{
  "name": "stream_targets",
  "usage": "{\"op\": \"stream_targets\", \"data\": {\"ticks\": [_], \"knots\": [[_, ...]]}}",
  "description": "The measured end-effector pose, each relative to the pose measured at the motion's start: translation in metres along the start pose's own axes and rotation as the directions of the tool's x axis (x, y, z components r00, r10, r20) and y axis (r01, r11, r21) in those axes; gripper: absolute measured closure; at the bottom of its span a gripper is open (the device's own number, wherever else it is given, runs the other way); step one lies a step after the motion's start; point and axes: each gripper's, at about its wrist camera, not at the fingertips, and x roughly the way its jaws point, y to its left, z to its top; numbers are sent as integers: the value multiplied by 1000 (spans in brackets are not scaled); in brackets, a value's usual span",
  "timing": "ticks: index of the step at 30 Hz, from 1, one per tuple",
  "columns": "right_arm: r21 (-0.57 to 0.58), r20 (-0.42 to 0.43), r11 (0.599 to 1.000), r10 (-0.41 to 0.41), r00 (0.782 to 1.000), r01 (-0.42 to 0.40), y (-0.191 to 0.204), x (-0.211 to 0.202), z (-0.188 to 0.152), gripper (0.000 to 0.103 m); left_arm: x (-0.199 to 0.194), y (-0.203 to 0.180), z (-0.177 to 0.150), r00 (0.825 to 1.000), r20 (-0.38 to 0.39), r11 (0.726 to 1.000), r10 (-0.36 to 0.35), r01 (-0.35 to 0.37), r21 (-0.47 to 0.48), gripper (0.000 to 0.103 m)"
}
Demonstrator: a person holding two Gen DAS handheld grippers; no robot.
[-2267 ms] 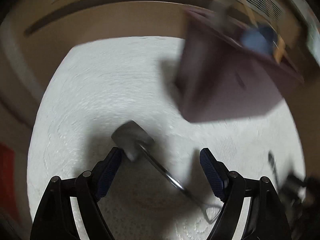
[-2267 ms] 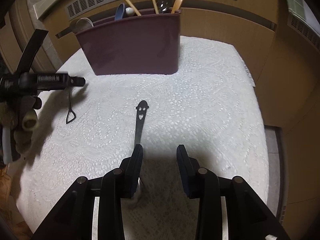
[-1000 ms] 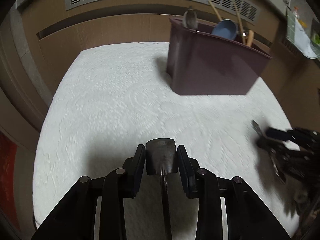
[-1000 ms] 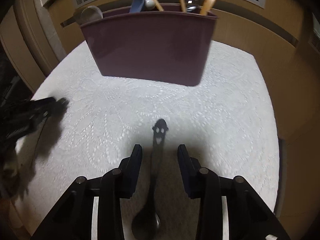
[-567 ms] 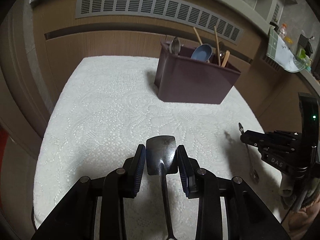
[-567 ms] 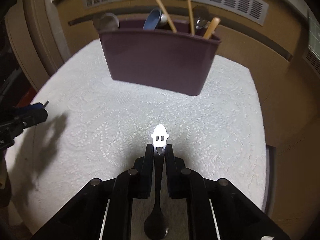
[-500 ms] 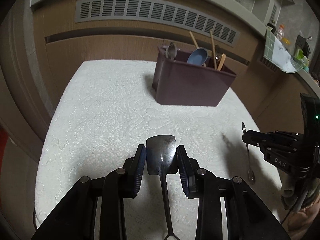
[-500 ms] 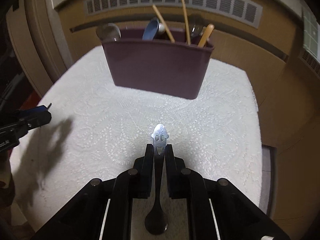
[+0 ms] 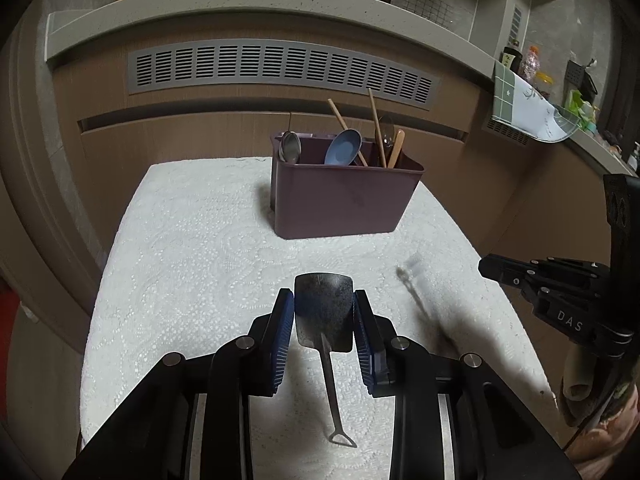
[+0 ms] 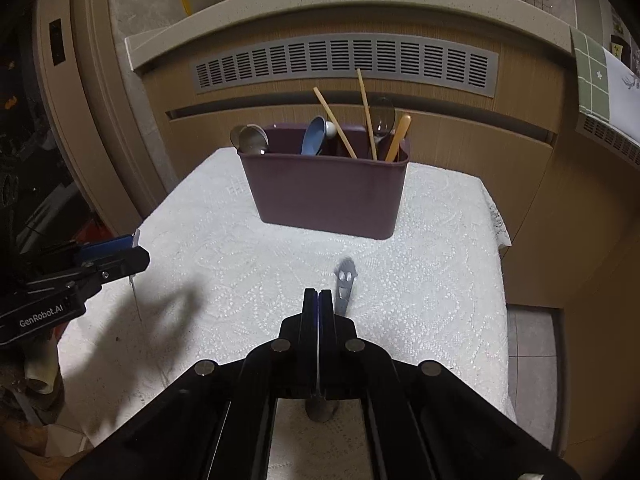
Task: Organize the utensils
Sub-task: 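Lift the shovel spoon with the left tool while the right lifts the black spoon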
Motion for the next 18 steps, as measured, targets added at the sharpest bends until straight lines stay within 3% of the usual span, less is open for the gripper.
{"op": "stream_targets", "data": {"ticks": [2, 7, 9, 11, 14, 18], "knots": [[-2, 10, 1000, 4, 1000, -4, 1, -3, 1, 103, -1, -1, 1, 1000, 0, 1000, -4, 4, 2, 80], [-25, -24, 1000, -12, 1000, 11, -4, 1, -4, 102, -2, 3, 0, 1000, 2, 1000, 2, -2, -6, 80], [-21, -77, 1000, -6, 997, 4, -12, 8, -16, 89, -1, 5, -1, 1000, -1, 1000, 2, -2, -11, 80], [-14, -103, 1000, -22, 994, 21, -17, 14, -32, 69, 3, 6, -2, 1000, -10, 1000, -2, 1, -14, 80], [-5, -162, 1000, -30, 986, 30, -15, 31, -51, 68, 12, 9, -3, 999, -38, 1000, -6, 5, -21, 80], [17, -241, 999, -24, 970, 29, -6, 65, -53, 69, 26, 15, -9, 996, -87, 999, 9, -13, -38, 80]]}}
